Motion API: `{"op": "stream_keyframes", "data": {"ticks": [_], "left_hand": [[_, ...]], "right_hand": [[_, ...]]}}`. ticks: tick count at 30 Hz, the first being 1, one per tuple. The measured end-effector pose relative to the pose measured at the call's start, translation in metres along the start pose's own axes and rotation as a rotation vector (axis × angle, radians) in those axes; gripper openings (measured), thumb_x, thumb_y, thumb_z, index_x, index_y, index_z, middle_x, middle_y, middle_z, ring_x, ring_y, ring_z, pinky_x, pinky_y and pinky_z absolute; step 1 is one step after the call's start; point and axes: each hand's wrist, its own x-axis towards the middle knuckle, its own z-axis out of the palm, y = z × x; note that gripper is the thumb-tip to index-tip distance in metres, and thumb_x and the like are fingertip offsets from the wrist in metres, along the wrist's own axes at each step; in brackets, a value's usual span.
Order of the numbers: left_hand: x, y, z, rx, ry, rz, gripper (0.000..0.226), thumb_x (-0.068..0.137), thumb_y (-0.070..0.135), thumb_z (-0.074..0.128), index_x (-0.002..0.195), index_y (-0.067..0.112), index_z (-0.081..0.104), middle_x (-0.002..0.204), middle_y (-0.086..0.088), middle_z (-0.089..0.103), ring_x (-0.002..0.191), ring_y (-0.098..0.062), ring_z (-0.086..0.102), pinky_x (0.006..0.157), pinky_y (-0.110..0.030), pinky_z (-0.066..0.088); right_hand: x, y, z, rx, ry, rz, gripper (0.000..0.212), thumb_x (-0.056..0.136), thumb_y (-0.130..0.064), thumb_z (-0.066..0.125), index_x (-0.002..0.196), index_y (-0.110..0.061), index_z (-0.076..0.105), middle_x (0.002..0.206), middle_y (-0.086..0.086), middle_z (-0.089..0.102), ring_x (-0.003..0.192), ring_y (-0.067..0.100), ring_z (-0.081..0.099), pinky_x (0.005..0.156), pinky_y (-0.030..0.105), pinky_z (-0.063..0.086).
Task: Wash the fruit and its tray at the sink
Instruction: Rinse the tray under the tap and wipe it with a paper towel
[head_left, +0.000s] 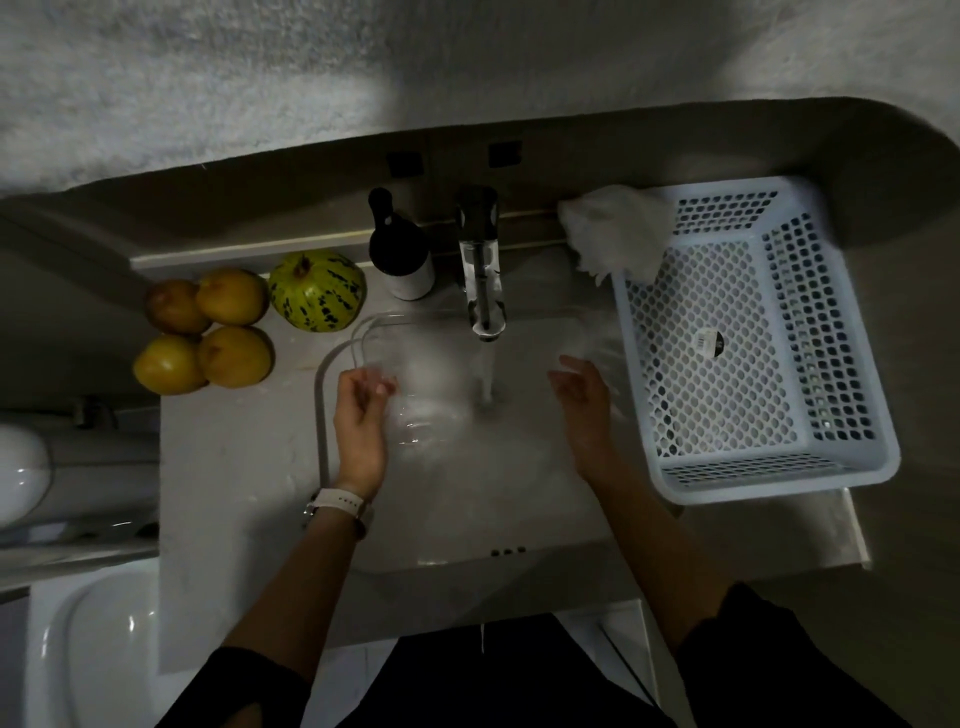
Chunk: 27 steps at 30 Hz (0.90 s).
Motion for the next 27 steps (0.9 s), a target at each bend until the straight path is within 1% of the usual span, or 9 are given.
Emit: {"op": "stream_keyframes", "data": {"ticks": [3, 7, 9, 11, 15, 18, 20, 24, 27], "left_hand": [[-0.002, 0.006, -0.006, 0.094, -0.020, 0.072, 0.013, 0.101, 0.007, 0.045, 0.113, 0.008, 0.049, 0.107, -0.011, 0.056, 0.103, -0.015, 0.055, 0.095, -0.039, 0.043], [-0.004, 0.013, -0.013, 0.269, 0.003, 0.189, 0.024, 0.103, 0.014, 0.044, 0.125, 0.019, 0.051, 0.118, -0.007, 0.057, 0.109, -0.012, 0.056, 0.096, -0.031, 0.045], [-0.006, 0.017, -0.016, 0.351, 0.018, 0.267, 0.024, 0.103, 0.014, 0.044, 0.125, 0.022, 0.051, 0.119, -0.003, 0.057, 0.110, -0.010, 0.056, 0.096, -0.027, 0.046], [-0.008, 0.023, -0.019, 0.467, 0.036, 0.345, 0.024, 0.103, 0.014, 0.044, 0.124, 0.019, 0.053, 0.117, -0.004, 0.057, 0.105, -0.009, 0.055, 0.091, -0.026, 0.046], [-0.013, 0.037, -0.022, 0.724, 0.053, 0.437, 0.022, 0.102, 0.015, 0.043, 0.121, 0.009, 0.053, 0.110, -0.013, 0.059, 0.090, -0.025, 0.059, 0.074, -0.034, 0.045], [-0.015, 0.049, -0.022, 0.821, 0.043, 0.386, 0.021, 0.102, 0.018, 0.041, 0.116, 0.007, 0.052, 0.099, -0.016, 0.062, 0.074, -0.033, 0.063, 0.065, -0.046, 0.050], [-0.014, 0.053, -0.023, 0.869, 0.026, 0.352, 0.020, 0.102, 0.017, 0.041, 0.117, 0.008, 0.051, 0.092, -0.015, 0.065, 0.069, -0.033, 0.065, 0.064, -0.047, 0.050], [-0.014, 0.054, -0.032, 0.879, -0.024, 0.228, 0.019, 0.098, 0.008, 0.045, 0.117, 0.009, 0.049, 0.084, -0.015, 0.066, 0.066, -0.036, 0.065, 0.062, -0.046, 0.053], [-0.012, 0.047, -0.043, 0.768, -0.093, 0.043, 0.015, 0.095, 0.002, 0.046, 0.104, 0.012, 0.053, 0.081, -0.011, 0.066, 0.064, -0.035, 0.067, 0.059, -0.052, 0.056]], "right_hand": [[0.011, 0.007, 0.011, -0.006, -0.015, 0.050, 0.032, 0.091, 0.005, 0.054, 0.122, -0.003, 0.052, 0.110, 0.018, 0.062, 0.100, 0.020, 0.057, 0.090, 0.029, 0.044], [0.017, 0.017, 0.021, 0.021, -0.037, 0.104, 0.039, 0.086, 0.010, 0.058, 0.122, -0.002, 0.050, 0.097, 0.011, 0.062, 0.080, 0.008, 0.058, 0.068, 0.008, 0.047], [0.016, 0.022, 0.024, -0.007, -0.050, 0.136, 0.044, 0.083, 0.011, 0.062, 0.123, -0.004, 0.050, 0.091, 0.007, 0.064, 0.076, 0.009, 0.059, 0.068, 0.015, 0.049], [0.014, 0.027, 0.027, -0.023, -0.086, 0.169, 0.048, 0.081, 0.014, 0.062, 0.124, -0.002, 0.048, 0.092, 0.013, 0.063, 0.074, 0.016, 0.058, 0.070, 0.028, 0.048], [0.001, 0.037, 0.027, -0.076, -0.109, 0.215, 0.042, 0.080, 0.018, 0.053, 0.115, -0.004, 0.053, 0.080, 0.010, 0.061, 0.065, 0.016, 0.058, 0.057, 0.024, 0.048], [-0.005, 0.046, 0.025, -0.146, -0.141, 0.146, 0.026, 0.077, 0.016, 0.062, 0.099, 0.002, 0.060, 0.077, 0.008, 0.061, 0.066, 0.018, 0.057, 0.057, 0.024, 0.050], [-0.007, 0.049, 0.026, -0.228, -0.150, 0.112, 0.007, 0.083, 0.006, 0.063, 0.081, 0.000, 0.058, 0.075, 0.008, 0.059, 0.063, 0.020, 0.057, 0.053, 0.027, 0.049], [-0.010, 0.049, 0.021, -0.269, -0.163, 0.104, 0.032, 0.094, -0.018, 0.059, 0.065, -0.011, 0.048, 0.062, 0.005, 0.056, 0.055, 0.020, 0.057, 0.058, 0.040, 0.054], [-0.005, 0.043, 0.013, -0.275, -0.174, 0.158, 0.021, 0.092, -0.015, 0.062, 0.073, -0.006, 0.057, 0.068, 0.016, 0.061, 0.066, 0.028, 0.061, 0.068, 0.045, 0.055]]}}
